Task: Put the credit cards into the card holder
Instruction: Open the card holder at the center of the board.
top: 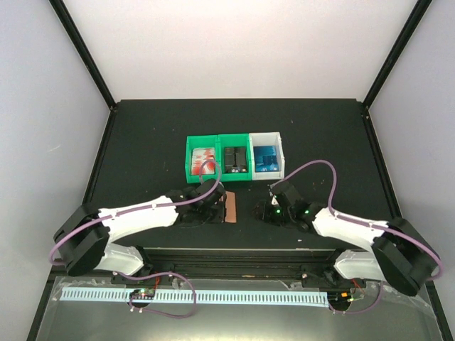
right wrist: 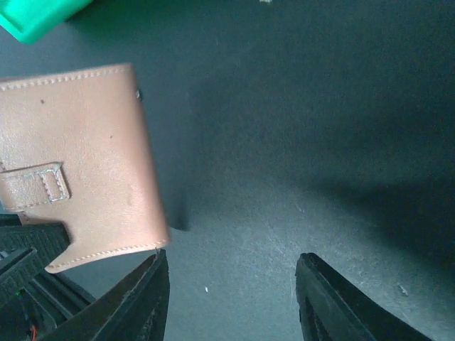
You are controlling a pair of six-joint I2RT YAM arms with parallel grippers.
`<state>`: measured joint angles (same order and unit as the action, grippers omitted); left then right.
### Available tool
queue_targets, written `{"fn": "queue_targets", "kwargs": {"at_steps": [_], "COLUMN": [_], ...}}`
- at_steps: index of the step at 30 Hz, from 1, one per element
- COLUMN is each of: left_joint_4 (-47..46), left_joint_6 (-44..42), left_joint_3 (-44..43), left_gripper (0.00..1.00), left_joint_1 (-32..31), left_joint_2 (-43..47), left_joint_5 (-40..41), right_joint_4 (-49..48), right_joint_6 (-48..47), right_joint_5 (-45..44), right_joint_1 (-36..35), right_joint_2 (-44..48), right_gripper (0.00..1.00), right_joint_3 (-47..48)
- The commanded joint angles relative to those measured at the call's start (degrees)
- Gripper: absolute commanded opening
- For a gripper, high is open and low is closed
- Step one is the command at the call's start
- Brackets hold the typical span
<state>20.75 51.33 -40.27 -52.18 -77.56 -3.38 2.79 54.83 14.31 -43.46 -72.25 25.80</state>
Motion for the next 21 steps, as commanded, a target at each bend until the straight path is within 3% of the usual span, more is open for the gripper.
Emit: {"fn": "queue_targets", "kwargs": {"at_steps": [1,9,18,21], "left_joint_4": [25.4,45.1,53.4,52.8], "left_joint_6": [-8.3,-5.4,-2.1,-3.6], "left_joint_3": [-7.8,-17.2,-30.9,-34.0], "left_gripper": [0.02,0.01,0.02,0.08], "left_joint_1": [-0.4,-5.3,-14.0,-16.2], "left_joint_2": [1.0,-5.8,-24.5,-27.5], "left_joint_5": [13.2,28.5,35.3,34.4], "right_joint_4": [12.2,21.2,25.7,27.7], "right_joint_6": [-2.0,1.7,4.4,7.3], "right_joint_5": [-9.6,-19.3,-23.3,-25.5], "right_joint_1": [-0.2,-0.2,-0.2,-0.2], "right_joint_2": [4.6,8.9,13.1,15.7], "right_gripper": [0.51,0.52,0.53,0.53], "right_joint_3": [4.3,5.0,3.9,2.9]}}
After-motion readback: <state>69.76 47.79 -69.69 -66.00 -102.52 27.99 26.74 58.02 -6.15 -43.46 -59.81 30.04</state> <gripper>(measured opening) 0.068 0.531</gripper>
